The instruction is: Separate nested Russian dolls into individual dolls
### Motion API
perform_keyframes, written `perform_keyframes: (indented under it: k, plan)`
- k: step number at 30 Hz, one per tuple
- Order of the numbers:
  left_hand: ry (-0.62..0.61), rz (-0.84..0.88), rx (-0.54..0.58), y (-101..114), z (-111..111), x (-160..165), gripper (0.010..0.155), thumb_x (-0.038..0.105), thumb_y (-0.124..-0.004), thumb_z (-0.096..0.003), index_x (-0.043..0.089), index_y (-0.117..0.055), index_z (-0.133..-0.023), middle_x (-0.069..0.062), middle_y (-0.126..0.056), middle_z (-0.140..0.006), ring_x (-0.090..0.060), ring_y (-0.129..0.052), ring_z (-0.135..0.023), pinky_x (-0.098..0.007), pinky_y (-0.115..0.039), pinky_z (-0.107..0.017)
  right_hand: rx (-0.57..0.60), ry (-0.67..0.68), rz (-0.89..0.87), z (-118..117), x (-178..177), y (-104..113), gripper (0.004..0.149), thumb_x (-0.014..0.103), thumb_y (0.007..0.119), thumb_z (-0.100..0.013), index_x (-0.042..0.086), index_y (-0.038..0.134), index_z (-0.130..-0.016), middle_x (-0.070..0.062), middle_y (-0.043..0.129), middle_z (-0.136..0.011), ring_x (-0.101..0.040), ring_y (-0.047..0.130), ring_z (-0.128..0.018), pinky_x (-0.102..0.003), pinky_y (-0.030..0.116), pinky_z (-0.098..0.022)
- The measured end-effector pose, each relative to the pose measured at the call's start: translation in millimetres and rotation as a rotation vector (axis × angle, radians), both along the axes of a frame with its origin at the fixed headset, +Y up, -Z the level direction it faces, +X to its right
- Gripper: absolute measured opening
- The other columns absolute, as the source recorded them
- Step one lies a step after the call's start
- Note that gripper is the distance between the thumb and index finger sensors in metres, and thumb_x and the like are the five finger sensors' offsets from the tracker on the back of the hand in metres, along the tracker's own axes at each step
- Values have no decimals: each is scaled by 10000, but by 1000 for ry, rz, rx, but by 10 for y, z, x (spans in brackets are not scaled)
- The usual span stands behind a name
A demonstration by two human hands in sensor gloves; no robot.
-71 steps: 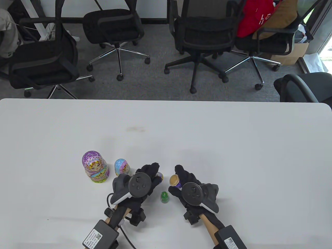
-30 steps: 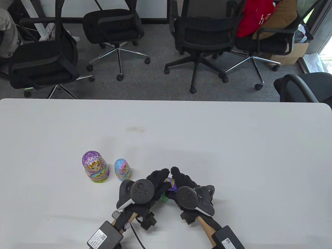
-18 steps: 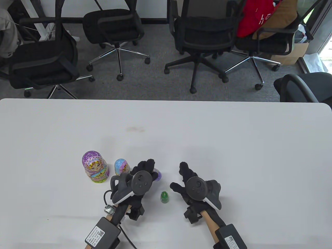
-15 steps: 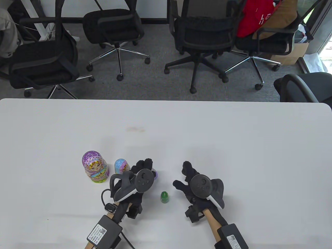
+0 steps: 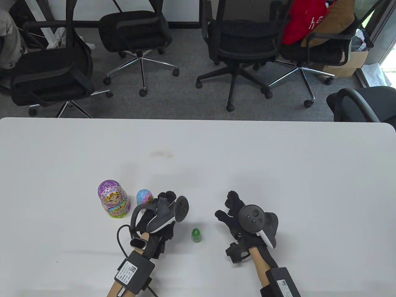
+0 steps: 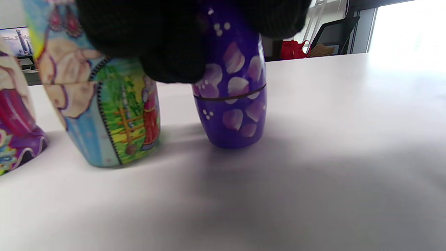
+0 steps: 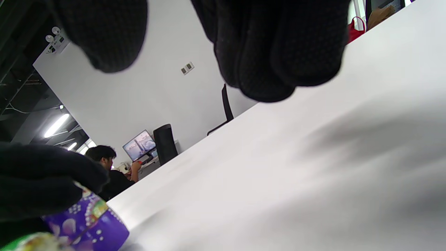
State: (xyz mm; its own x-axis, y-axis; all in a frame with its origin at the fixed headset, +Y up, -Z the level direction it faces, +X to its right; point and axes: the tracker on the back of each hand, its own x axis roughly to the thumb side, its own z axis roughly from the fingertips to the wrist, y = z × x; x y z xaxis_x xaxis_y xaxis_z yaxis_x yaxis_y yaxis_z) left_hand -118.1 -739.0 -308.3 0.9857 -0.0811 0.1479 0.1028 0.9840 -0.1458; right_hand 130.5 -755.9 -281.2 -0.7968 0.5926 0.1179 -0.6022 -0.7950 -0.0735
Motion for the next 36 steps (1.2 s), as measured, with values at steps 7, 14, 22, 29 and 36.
perform_keyframes:
  k: [7, 14, 22, 29, 36]
  plan:
    - [6, 41, -4, -21, -18, -36, 641, 406, -688, -561, 117, -631, -1131, -181, -793, -1060, -229, -970, -634, -304, -911, -395, -9, -2, -6, 2, 11, 2, 827, 450, 789, -445, -24, 499, -1057, -224, 780, -928, -362, 882, -687, -441, 817, -520]
    - [-17, 101, 74, 198, 94, -43, 668, 416, -682, -563, 105, -599, -1149, -193, -752, -1090, -248, -955, -666, -324, -900, -421, -13, -19, -4, 5, 42, 12, 825, 450, 788, -447, -24, 501, -1057, -223, 781, -927, -363, 882, -687, -441, 817, -520]
    - [-182, 148, 71, 354, 309, 178, 650, 442, -674, -562, 129, -643, -1131, -169, -803, -1057, -255, -964, -687, -331, -903, -435, -11, -32, -5, 1, 74, 16, 821, 451, 787, -448, -21, 502, -1057, -223, 781, -927, -362, 883, -686, -441, 817, -519]
    - [-289, 182, -95, 223, 404, 395, 673, 472, -668, -554, 124, -650, -1129, -173, -812, -1049, -283, -957, -720, -356, -894, -464, -12, -29, 4, 1, 73, 18, 819, 451, 787, -448, -19, 506, -1056, -221, 783, -926, -362, 882, -686, -440, 817, -519]
    - [-358, 70, -227, 35, 461, 522, 709, 521, -670, -528, 125, -669, -1116, -162, -820, -1042, -289, -948, -750, -366, -887, -489, -10, -16, 13, 5, 52, 15, 823, 471, 774, -448, -13, 508, -1059, -220, 783, -929, -364, 880, -690, -442, 815, -522]
